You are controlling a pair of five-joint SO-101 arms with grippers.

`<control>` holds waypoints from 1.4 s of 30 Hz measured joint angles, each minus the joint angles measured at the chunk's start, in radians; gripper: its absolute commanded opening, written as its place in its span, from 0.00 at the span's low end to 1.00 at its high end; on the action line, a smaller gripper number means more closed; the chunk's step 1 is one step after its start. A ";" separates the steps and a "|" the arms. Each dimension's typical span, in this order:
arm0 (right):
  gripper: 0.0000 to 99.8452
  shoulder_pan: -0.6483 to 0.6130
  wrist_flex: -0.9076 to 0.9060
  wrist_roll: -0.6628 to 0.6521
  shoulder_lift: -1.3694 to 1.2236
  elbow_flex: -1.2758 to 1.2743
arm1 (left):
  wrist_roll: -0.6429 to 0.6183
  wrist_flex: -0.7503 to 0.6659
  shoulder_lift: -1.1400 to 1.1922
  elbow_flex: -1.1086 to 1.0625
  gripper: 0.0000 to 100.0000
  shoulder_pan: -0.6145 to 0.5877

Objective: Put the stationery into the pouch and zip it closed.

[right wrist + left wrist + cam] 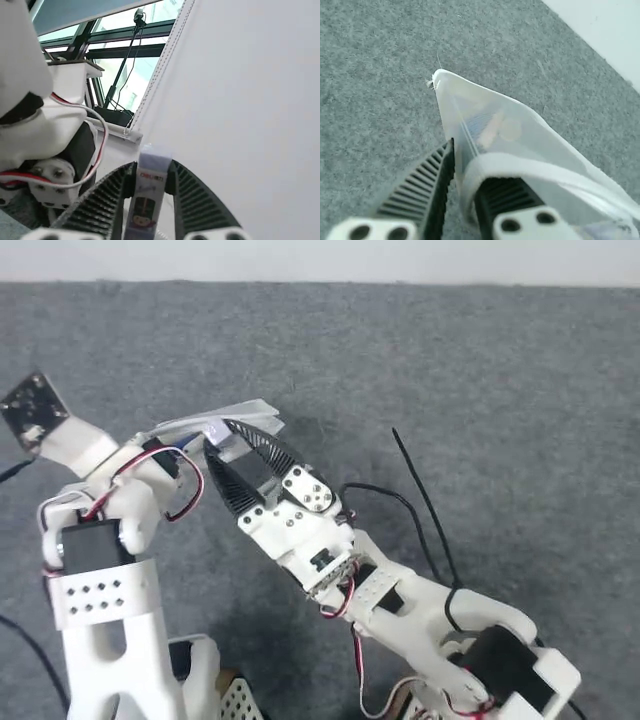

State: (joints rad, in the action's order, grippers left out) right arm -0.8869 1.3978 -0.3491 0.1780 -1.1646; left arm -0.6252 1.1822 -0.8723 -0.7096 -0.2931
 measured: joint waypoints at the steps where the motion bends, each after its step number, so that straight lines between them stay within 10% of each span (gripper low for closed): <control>1: 0.01 0.000 0.000 0.000 0.000 0.005 | 0.000 0.000 0.000 0.000 0.01 0.000; 42: 0.14 0.000 0.118 -0.107 -0.387 0.117 | 0.000 -0.017 0.002 -0.023 0.01 0.000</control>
State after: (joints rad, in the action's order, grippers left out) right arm -0.8869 1.5159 -0.4565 -0.2087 -1.0480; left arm -0.6252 1.1653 -0.8707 -0.7327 -0.2931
